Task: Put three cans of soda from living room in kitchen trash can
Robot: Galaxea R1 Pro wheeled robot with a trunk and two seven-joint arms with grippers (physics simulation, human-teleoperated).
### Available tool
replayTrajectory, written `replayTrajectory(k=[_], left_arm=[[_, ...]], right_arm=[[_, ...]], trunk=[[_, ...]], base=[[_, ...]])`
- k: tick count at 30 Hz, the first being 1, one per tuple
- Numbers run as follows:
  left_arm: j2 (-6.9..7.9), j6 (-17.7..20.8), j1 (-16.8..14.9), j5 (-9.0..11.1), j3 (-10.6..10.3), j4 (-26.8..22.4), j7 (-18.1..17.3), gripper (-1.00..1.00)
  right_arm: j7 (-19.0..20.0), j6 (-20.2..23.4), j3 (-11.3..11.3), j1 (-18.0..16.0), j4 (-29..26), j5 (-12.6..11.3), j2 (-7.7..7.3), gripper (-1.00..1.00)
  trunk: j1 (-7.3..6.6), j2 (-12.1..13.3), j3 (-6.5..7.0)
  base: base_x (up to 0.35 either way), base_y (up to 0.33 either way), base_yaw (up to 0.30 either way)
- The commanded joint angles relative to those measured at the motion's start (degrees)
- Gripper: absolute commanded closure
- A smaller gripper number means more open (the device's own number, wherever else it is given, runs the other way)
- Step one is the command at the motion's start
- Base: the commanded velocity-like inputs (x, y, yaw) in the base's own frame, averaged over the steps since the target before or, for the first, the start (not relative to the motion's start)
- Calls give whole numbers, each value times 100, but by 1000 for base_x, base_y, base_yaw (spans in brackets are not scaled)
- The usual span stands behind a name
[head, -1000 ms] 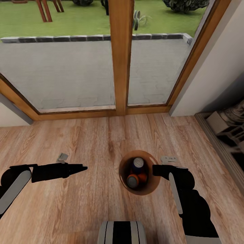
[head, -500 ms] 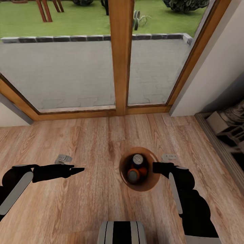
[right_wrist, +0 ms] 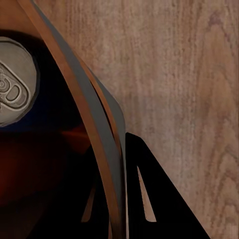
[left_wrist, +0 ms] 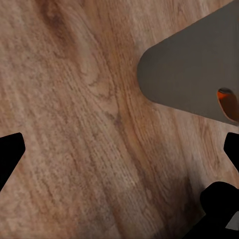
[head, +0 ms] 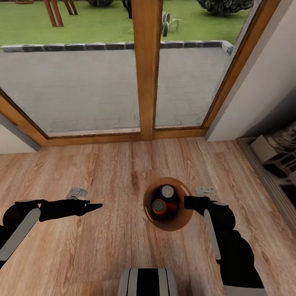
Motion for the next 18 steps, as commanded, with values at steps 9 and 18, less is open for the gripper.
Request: replayTrajectory(k=[9,18], left_arm=[[-9,0,0,3,0,0,-5,-100],[-10,-7,0,3,0,0,-5,-100]], right_arm=[[10,-156,-133,-1,111,-149,-39,100],[3,-539,-190,-352,876,-143,-51,100]], trunk=[[-1,0,0],[-1,0,0]], base=[[0,0,0],[0,0,0]])
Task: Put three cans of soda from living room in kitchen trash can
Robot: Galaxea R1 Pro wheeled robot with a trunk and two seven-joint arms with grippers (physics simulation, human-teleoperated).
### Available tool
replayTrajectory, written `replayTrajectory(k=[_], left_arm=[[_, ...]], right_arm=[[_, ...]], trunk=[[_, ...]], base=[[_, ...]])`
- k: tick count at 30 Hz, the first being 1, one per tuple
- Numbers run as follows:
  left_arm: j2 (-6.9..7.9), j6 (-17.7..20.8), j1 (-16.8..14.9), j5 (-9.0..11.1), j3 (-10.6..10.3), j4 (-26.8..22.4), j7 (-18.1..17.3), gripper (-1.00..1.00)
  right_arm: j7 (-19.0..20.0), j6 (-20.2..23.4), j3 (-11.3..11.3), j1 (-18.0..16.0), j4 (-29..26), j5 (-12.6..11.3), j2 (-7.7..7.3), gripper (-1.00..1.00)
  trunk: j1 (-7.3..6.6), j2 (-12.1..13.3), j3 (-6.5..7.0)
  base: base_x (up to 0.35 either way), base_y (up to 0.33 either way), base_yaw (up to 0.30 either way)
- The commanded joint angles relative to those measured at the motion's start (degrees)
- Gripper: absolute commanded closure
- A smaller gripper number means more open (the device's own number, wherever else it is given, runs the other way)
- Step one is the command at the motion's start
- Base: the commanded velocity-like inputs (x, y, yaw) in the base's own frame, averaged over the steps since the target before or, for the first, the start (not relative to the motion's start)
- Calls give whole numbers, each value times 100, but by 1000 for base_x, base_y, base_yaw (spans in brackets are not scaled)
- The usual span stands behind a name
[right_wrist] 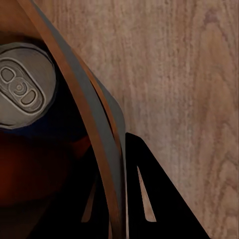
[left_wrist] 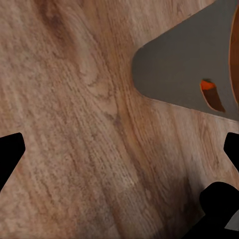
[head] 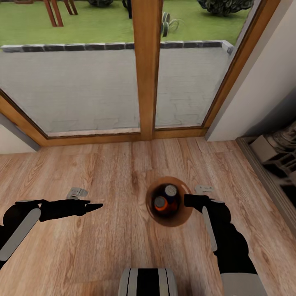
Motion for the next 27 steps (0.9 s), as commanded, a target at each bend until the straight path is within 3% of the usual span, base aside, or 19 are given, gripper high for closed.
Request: replayTrajectory(k=[1,12,19,27], left_arm=[[0,-1,0,1,0,0,1,-100],[-8,-2,0,1,0,2,-2,-100],[-9,-8,0,-2,-6,0,-2,-100],[-9,-13,0,-1,-8,0,-2,-100]], right_arm=[[20,-62,-3,-8,18,-134,-1,100],[18,-224,-11,-183,209,-144,-1,100],[18,-413,-11,-310,330,-357,-29,100],[18,-723,-11,-482,873,-379,-42,100]], trunk=[[-1,0,0],[-1,0,0],[-1,0,0],[-1,0,0]], base=[[0,0,0],[0,0,0],[0,0,0],[0,0,0]])
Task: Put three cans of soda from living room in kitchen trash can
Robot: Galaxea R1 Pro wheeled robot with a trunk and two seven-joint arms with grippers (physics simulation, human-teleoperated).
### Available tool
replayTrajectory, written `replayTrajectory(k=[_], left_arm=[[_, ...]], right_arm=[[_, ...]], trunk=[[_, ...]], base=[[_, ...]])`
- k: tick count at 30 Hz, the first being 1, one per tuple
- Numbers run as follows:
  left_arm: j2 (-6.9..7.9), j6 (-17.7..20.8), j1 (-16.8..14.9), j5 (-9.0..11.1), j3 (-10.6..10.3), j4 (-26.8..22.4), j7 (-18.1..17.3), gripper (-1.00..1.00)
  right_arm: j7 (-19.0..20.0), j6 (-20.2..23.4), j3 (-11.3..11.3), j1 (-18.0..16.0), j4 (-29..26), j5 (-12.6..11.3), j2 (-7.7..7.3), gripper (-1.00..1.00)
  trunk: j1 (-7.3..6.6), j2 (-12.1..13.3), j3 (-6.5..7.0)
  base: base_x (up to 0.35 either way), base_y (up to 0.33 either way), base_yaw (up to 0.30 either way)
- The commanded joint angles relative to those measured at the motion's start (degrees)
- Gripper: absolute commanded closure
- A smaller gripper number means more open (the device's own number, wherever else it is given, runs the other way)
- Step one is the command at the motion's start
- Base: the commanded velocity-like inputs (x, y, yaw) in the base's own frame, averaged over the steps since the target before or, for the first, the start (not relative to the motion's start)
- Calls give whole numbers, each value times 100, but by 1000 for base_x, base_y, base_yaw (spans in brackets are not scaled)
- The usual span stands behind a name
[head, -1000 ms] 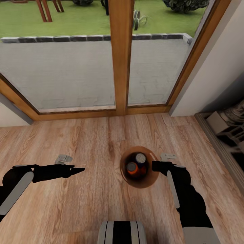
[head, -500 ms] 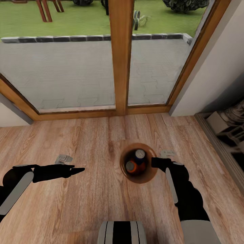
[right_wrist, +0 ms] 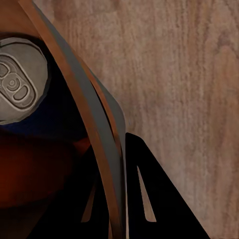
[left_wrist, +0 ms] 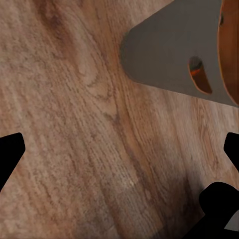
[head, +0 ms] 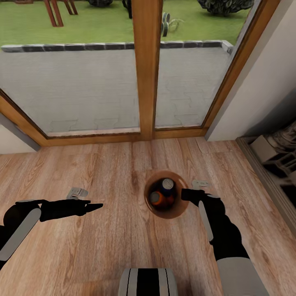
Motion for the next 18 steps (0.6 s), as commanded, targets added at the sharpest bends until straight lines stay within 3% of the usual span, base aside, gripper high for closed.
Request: replayTrajectory(k=[1,2,18], left_arm=[[0,-2,0,1,0,0,0,-100],[0,0,0,2,0,0,0,-100],[0,-23,0,2,0,0,0,-100]], right_arm=[[25,-17,1,-9,25,-117,1,100],[22,-28,-2,-12,43,-112,0,-100],[17,-26,0,-15,17,-94,5,-100]], trunk=[[-1,0,1],[-1,0,1],[-1,0,1]], base=[[0,0,0],[0,0,0],[0,0,0]])
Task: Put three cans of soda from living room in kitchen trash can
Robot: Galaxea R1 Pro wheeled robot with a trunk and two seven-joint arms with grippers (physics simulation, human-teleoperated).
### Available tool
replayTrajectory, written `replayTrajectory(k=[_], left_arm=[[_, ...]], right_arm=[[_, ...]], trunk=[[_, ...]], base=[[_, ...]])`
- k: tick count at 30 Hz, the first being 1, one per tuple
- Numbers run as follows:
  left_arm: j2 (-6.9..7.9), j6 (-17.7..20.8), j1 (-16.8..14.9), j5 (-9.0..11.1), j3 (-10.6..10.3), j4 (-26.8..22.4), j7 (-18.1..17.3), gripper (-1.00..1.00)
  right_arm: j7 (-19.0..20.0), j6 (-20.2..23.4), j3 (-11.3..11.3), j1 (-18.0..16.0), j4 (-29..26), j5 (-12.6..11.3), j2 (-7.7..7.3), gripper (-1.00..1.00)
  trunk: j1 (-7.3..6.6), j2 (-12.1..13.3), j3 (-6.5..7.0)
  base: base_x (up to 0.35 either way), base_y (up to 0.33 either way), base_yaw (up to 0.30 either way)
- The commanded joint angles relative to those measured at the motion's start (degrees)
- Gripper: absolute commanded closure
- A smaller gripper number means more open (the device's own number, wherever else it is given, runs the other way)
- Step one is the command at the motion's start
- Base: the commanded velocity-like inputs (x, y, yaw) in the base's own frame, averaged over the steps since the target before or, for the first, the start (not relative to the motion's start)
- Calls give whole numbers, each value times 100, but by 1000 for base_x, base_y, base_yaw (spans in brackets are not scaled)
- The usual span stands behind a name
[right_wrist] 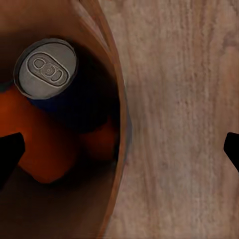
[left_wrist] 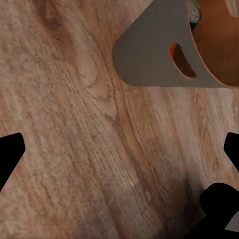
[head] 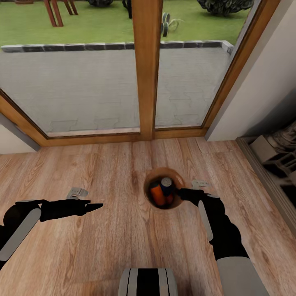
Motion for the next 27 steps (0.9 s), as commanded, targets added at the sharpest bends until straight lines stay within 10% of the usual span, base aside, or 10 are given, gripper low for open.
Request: replayTrajectory(k=[1,10,20,27], left_arm=[[0,0,0,-2,0,0,0,-100],[0,-10,0,0,0,4,0,-100],[0,-20,0,8,0,66,-16,-100],[0,-26,0,5,0,69,-18,-100]], right_arm=[[0,0,0,0,-17,3,2,-100],[-1,75,42,4,-500,18,14,-100],[36,1886,38,9,-1580,2,30,-100],[37,1886,25,95,-1722,5,7,-100]], trunk=[[0,0,0],[0,0,0],[0,0,0],[0,0,0]], base=[[0,0,0],[0,0,0],[0,0,0],[0,0,0]])
